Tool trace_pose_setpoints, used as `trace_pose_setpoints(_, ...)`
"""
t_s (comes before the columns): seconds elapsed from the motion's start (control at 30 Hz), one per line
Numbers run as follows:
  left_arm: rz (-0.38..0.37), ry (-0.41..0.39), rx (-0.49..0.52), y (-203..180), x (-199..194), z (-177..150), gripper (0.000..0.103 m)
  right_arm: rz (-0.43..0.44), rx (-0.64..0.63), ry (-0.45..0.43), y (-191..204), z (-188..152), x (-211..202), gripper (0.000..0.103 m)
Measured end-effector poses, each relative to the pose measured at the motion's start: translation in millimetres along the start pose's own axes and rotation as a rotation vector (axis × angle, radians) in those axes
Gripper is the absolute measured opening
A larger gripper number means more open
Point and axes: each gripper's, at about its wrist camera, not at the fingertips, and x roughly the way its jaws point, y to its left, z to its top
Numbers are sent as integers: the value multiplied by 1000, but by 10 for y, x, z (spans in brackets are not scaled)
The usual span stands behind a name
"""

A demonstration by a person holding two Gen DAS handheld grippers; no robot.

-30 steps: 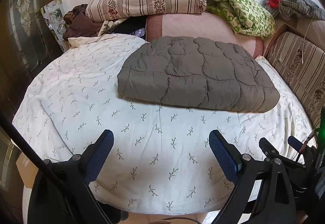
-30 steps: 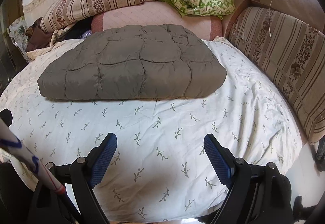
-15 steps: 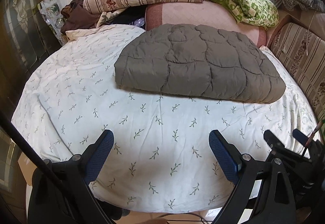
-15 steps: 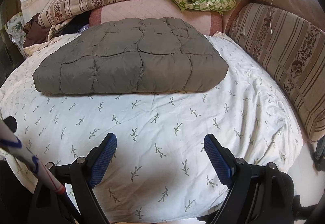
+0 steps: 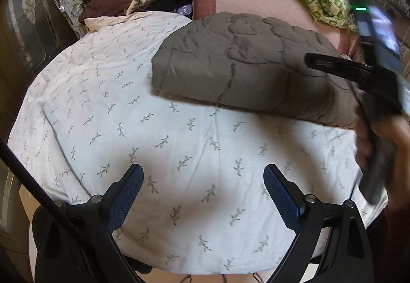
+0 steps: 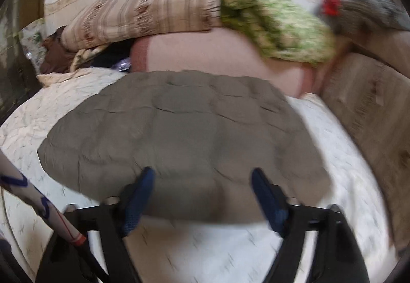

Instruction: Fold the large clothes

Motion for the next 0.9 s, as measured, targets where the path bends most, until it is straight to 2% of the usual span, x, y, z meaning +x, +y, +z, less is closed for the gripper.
trace_pose_setpoints(0.17, 16, 20, -31, 162, 142, 38, 94, 11, -16, 168, 110, 78, 913, 73)
trace_pose_setpoints(0.27, 14, 32, -61, 262, 238, 53, 94, -6, -28, 208, 153, 163, 1017, 76)
trace_pose_setpoints(0.3, 14, 33, -66, 279, 261, 52, 94, -8, -34, 203, 174, 213, 948, 76)
trace_pose_setpoints(0.4, 17, 44, -79, 306, 349, 52, 94, 21, -23, 106, 233, 359, 676, 76)
trace_pose_setpoints(0.5, 11, 62, -66, 307, 400, 38, 94, 51, -52, 81, 444, 493, 694, 76)
trace_pose_setpoints(0.57, 23, 59, -65, 321, 402, 34, 94, 49, -70, 98, 571, 544, 876, 76)
trace_pose_setpoints(0.67, 30, 43, -78, 377, 392, 51, 94, 19, -84, 172, 682, 561, 1327, 84)
trace_pose_setpoints(0.77, 32, 28, -83, 412, 399, 62, 94, 18, -70, 213, 666, 661, 1381, 85)
trace_pose_setpoints(0.8, 34, 27, -83, 411, 416, 66, 94, 36, -44, 184, 629, 753, 1270, 81)
trace_pose_setpoints(0.9, 33, 43, -78, 397, 475, 69, 94, 48, 6, 79, 528, 918, 1037, 80)
